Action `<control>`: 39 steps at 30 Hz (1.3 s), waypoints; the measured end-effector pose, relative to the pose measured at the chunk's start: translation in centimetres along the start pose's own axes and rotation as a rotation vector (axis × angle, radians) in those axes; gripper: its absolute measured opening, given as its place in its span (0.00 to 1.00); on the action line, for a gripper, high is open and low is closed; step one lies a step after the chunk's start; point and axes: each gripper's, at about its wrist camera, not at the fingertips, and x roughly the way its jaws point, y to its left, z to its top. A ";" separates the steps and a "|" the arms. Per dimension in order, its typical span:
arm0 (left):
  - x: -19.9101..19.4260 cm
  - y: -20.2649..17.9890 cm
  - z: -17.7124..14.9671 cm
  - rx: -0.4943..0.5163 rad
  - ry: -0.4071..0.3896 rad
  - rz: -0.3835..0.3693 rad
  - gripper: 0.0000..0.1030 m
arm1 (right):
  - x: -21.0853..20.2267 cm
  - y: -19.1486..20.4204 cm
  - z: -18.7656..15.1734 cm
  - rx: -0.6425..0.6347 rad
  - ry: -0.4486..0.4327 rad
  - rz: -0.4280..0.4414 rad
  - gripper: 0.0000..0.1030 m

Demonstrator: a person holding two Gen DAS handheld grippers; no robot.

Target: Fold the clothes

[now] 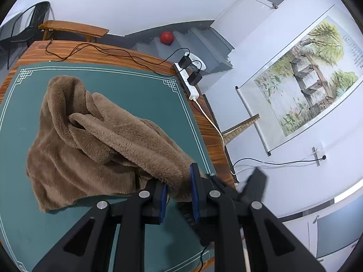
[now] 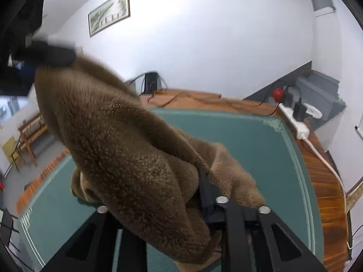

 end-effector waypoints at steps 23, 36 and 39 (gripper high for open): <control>-4.8 6.6 -3.9 0.037 -0.095 0.047 0.68 | -15.1 -5.3 1.9 0.140 -0.242 -0.188 0.17; 1.7 12.5 -0.3 -0.242 0.000 -0.075 0.77 | -16.7 -3.5 4.0 0.077 -0.301 -0.237 0.17; 3.3 11.3 0.1 -0.201 0.023 -0.044 0.77 | -16.3 -3.9 3.8 0.096 -0.277 -0.243 0.17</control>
